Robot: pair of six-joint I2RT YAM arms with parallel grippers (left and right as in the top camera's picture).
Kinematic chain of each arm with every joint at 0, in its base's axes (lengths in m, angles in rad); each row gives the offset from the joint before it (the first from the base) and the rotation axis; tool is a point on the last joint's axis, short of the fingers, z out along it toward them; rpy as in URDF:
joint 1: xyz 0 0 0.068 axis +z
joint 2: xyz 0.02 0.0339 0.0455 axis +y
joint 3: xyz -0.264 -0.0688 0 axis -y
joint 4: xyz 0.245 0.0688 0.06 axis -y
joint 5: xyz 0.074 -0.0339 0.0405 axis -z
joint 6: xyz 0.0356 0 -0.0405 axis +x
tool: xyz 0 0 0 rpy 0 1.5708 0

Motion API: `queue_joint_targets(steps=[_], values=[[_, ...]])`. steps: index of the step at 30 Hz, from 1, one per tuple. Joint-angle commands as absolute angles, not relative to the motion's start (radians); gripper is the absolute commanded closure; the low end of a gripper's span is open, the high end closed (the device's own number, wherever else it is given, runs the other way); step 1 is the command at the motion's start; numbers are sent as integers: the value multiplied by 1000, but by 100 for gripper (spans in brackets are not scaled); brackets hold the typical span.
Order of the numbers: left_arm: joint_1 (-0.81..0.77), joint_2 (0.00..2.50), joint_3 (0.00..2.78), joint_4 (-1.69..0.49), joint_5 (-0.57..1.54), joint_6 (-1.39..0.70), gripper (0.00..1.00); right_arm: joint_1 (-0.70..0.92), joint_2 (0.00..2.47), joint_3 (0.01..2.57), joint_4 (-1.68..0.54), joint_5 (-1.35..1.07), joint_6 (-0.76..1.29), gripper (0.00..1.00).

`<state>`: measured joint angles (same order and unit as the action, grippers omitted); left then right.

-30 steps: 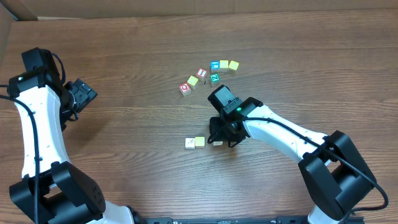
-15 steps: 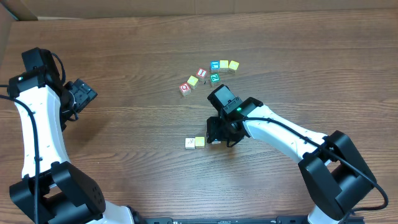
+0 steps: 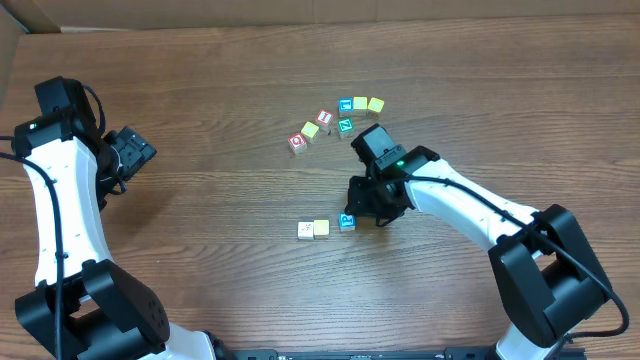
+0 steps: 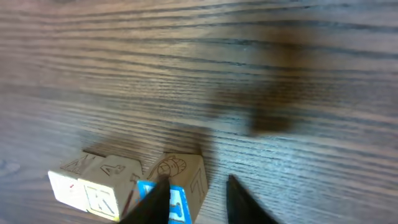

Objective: Flip 4 blocks
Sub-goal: 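Carry the P block toward the K and violin blocks, then lower the P block beside the K block with the right gripper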

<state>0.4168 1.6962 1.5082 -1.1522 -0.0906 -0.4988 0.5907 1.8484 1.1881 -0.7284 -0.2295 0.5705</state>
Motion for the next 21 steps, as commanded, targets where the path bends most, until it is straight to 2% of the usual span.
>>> queue_joint_targets(steps=[1, 3, 13, 21], values=[[418, 1691, 1517, -1151, -93, -505, 1, 577, 1816, 1205, -739, -237, 569, 89], [418, 1691, 1517, -1151, -93, -505, 0, 577, 1816, 1204, -758, -237, 569, 96], [418, 1691, 1517, -1151, -93, -505, 0, 651, 1816, 1188, -765, -237, 570, 96], [418, 1691, 1517, -1151, -93, -505, 1, 661, 1816, 1188, -768, -237, 570, 92]])
